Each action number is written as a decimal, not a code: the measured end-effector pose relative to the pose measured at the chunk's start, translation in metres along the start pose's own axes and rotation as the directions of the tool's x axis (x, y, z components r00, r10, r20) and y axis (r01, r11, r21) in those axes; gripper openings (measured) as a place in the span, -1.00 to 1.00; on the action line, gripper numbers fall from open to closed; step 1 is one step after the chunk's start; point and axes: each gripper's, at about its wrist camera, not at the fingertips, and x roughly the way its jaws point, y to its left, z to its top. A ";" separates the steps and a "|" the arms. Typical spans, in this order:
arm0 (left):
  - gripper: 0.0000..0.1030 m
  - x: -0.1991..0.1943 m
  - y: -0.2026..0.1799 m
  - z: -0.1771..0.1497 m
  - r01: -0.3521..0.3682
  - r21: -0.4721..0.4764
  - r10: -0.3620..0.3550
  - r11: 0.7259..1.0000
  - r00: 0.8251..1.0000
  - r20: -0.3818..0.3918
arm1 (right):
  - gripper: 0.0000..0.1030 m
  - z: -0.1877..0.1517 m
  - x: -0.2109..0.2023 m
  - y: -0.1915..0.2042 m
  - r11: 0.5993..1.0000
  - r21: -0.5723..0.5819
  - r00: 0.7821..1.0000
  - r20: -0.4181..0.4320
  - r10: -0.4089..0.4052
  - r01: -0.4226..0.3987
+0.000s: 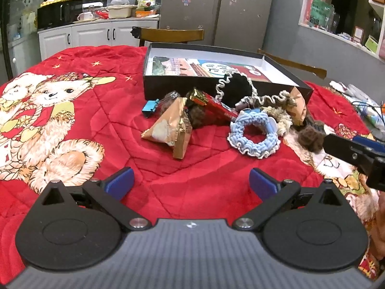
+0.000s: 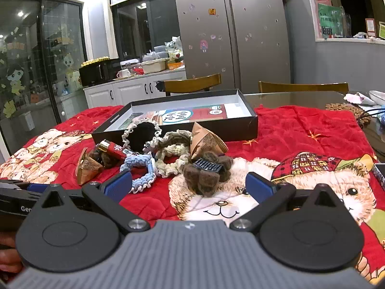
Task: Organize objects
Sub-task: 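Move the right gripper down onto the brown fuzzy hair clip, then close the right gripper on the brown hair clip while the left gripper grasps the paper-wrapped snack, then carry the hair clip and the snack over the black box with both grippers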
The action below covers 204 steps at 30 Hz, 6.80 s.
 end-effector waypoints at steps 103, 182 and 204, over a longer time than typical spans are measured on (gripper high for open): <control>0.04 0.014 0.022 0.023 -0.123 -0.080 0.129 0.989 0.989 0.072 | -0.28 0.012 0.045 -0.012 0.981 0.061 0.978 -0.119 -0.173 0.182; 0.02 0.121 0.022 0.132 -0.014 0.039 0.012 0.999 0.999 0.033 | -0.27 0.118 0.211 0.015 0.962 0.253 0.920 -0.343 0.187 -0.101; 0.03 0.125 0.026 0.129 -0.008 0.029 0.008 1.000 1.000 0.022 | -0.25 0.115 0.220 0.021 0.967 0.236 0.898 -0.398 0.188 -0.098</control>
